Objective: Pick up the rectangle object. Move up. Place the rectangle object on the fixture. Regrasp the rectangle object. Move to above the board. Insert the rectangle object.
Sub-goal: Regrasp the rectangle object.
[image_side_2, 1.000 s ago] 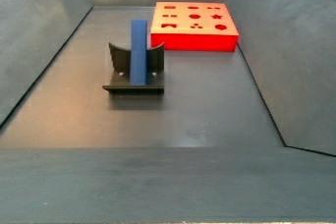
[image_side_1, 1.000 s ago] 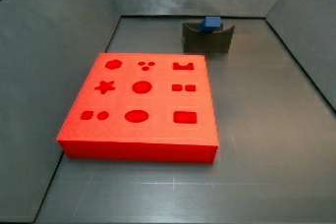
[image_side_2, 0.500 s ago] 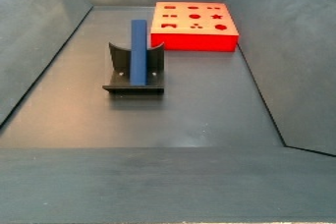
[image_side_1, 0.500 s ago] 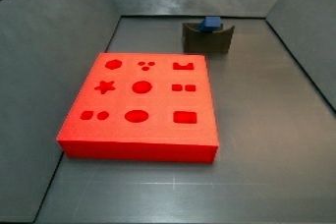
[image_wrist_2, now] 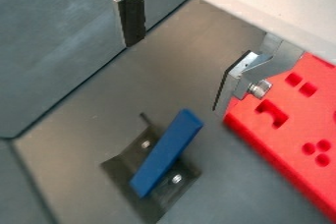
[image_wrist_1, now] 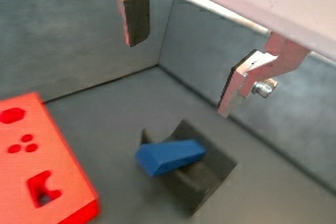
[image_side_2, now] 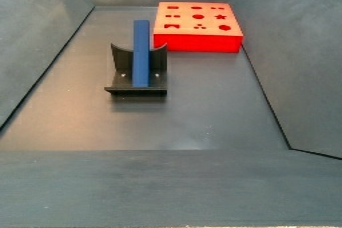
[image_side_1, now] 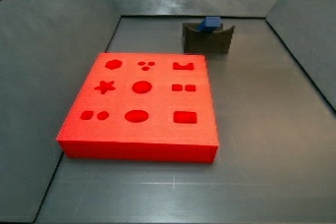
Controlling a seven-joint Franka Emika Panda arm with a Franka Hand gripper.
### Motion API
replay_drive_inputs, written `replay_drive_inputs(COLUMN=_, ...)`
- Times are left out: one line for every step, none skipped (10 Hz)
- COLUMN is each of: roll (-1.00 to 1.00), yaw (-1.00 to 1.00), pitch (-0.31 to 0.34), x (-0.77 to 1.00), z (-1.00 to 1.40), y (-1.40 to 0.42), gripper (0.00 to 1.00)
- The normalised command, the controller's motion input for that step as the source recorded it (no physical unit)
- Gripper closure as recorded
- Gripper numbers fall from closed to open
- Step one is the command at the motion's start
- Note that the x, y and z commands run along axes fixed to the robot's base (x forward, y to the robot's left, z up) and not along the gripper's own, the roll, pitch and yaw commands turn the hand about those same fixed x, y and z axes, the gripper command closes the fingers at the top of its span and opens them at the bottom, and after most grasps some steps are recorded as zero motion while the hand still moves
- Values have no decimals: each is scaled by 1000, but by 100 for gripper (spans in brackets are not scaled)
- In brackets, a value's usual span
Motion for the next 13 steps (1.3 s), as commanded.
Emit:
replay_drive_inputs(roll=1000, yaw=35, pitch=36, x=40, z=-4, y=-27, gripper=0)
replay_drive_inputs(roll=1000, yaw=39, pitch=48, x=51, z=-1, y=-30, gripper=0)
replay_drive_inputs(roll=1000, yaw=46, pitch=67, x=68, z=-5, y=-34, gripper=0)
replay_drive_inputs(roll=1000, yaw=54, pitch=87, x=80, z=-7, y=-40, gripper=0)
replay_drive_inputs(roll=1000, yaw=65, pitch=107, x=88, z=-6, y=-40, gripper=0)
replay_drive_inputs(roll=1000, yaw=87, pitch=137, x=94, z=-3, y=-46, gripper=0)
replay_drive_inputs(roll=1000, yaw=112, pitch=160, x=97, z=-9, y=-46, gripper=0)
replay_drive_inputs(roll=1000, yaw=149, pitch=183, x=95, z=-8, y=-49, gripper=0)
replay_drive_inputs(roll=856, yaw=173, pitch=181, x=99, z=-6, y=-52, gripper=0)
replay_drive_inputs(roll=607, yaw=197, pitch=154, x=104, z=-9, y=-52, gripper=0)
replay_drive_inputs(roll=423, yaw=210, pitch=130, x=102, z=-11, y=-54, gripper=0)
replay_drive_inputs(roll=322, yaw=215, pitch=111, x=100, z=-6, y=-47, gripper=0)
replay_drive_inputs(roll=207, yaw=219, pitch=64, x=88, z=1, y=-39, gripper=0)
